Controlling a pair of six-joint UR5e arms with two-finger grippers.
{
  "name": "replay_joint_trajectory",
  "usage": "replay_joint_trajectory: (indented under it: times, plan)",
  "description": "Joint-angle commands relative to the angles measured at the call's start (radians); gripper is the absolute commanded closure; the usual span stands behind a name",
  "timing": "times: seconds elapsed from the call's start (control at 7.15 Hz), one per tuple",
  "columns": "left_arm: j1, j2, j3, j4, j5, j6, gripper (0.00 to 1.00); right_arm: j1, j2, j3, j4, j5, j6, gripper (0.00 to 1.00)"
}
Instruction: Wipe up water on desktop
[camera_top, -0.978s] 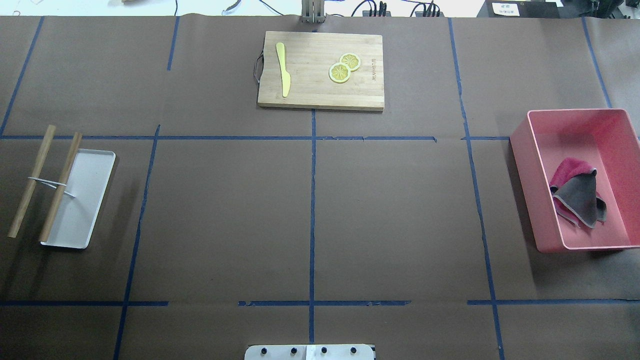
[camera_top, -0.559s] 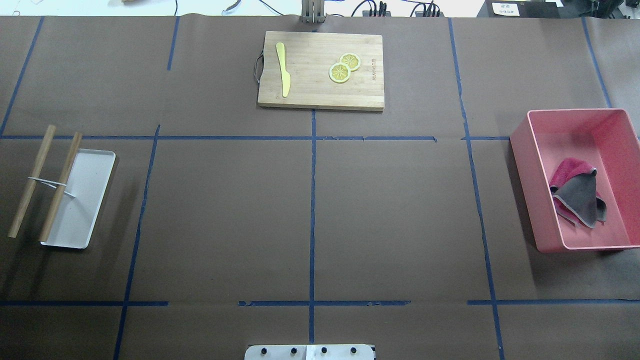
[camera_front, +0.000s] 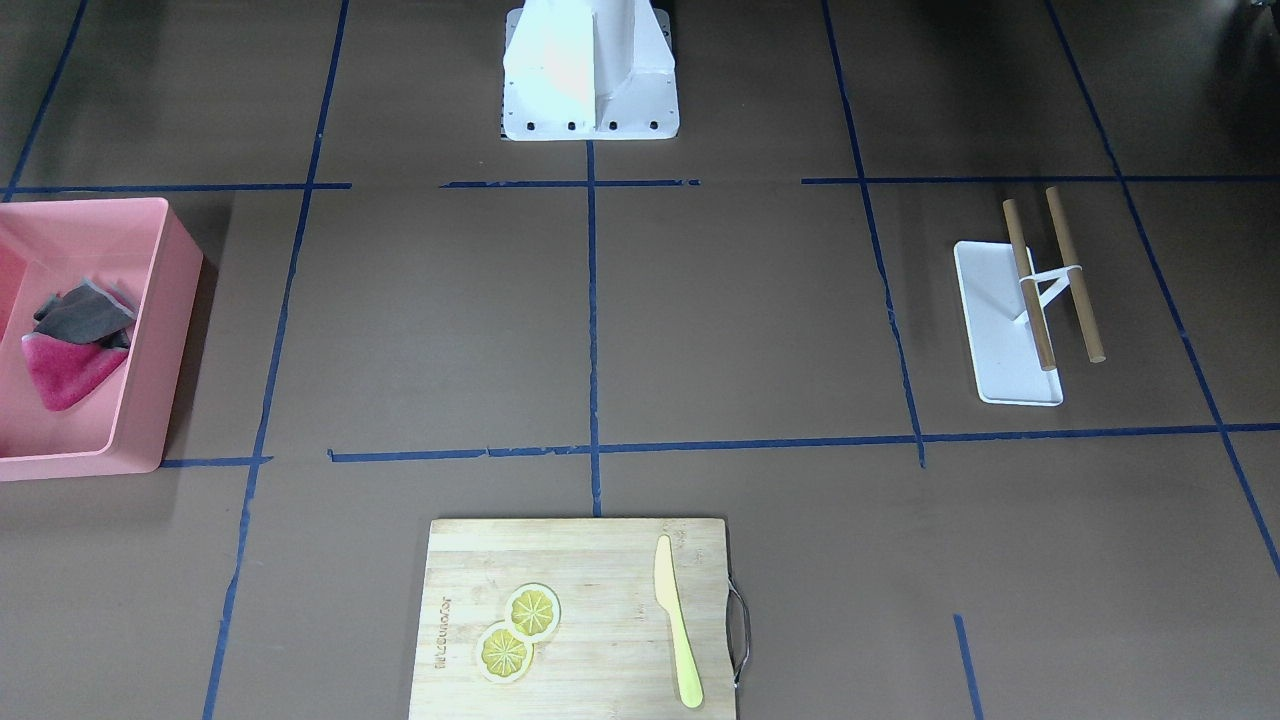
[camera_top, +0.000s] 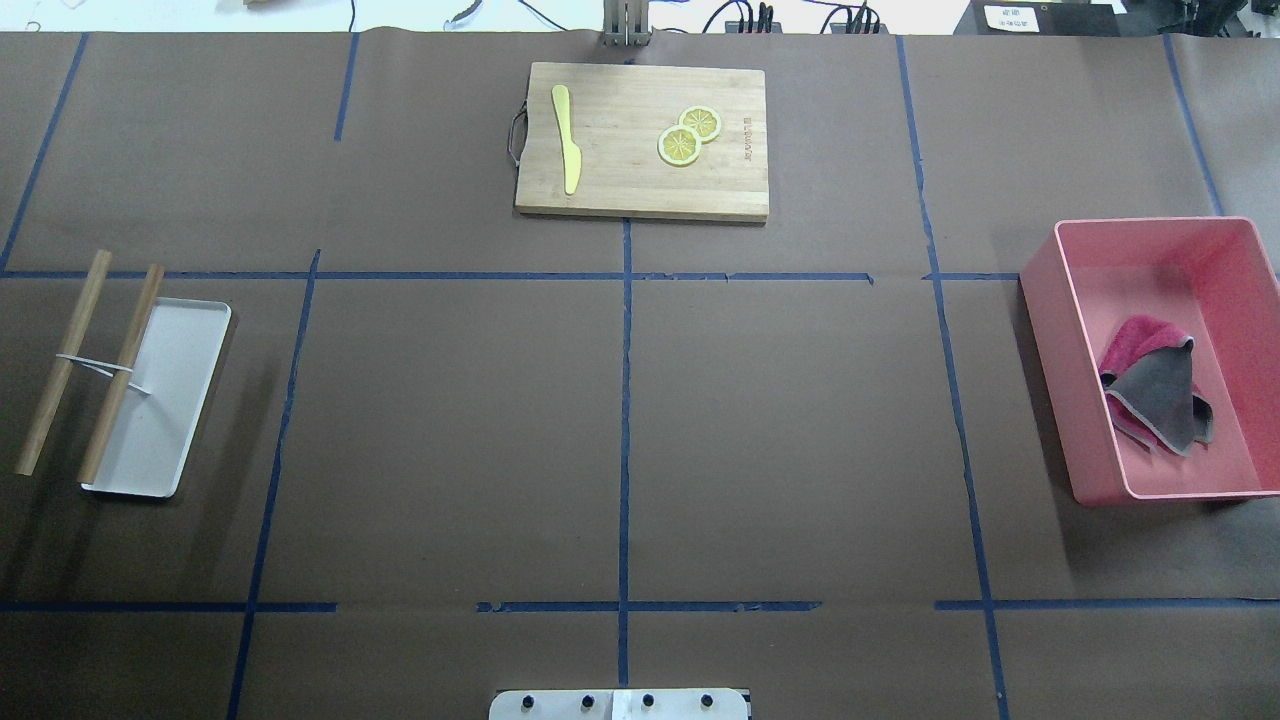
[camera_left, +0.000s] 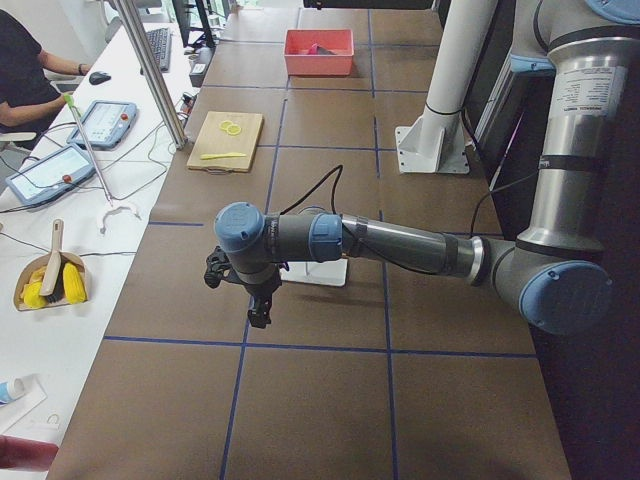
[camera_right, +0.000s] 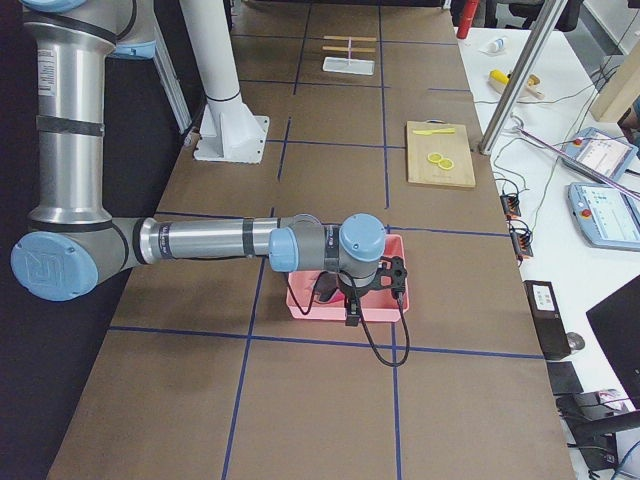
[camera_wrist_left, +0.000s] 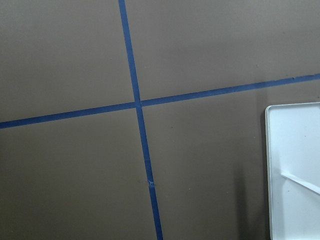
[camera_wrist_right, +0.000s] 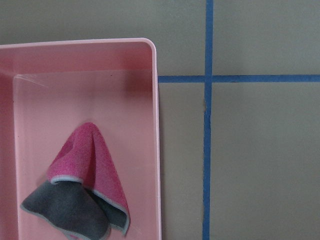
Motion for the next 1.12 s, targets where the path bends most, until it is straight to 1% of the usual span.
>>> replay_joint_trajectory:
  times: [0.0,0.14,0.42,0.98]
  plan:
    - [0.001,0.015,-0.004,-0.006,0.001,0.001,0.00,0.001,-0.006,-0.002,0.002,0.001,0.000,0.00]
    - [0.001,0.044,-0.004,-0.012,-0.005,0.001,0.00,0.001,-0.006,-0.002,0.002,0.001,0.000,0.00]
    - [-0.001,0.056,-0.023,-0.023,-0.010,0.001,0.00,0.001,-0.010,0.001,0.002,0.002,0.002,0.00]
    - [0.004,0.052,-0.034,-0.022,-0.001,-0.001,0.00,0.001,-0.022,-0.001,0.003,-0.001,0.006,0.00]
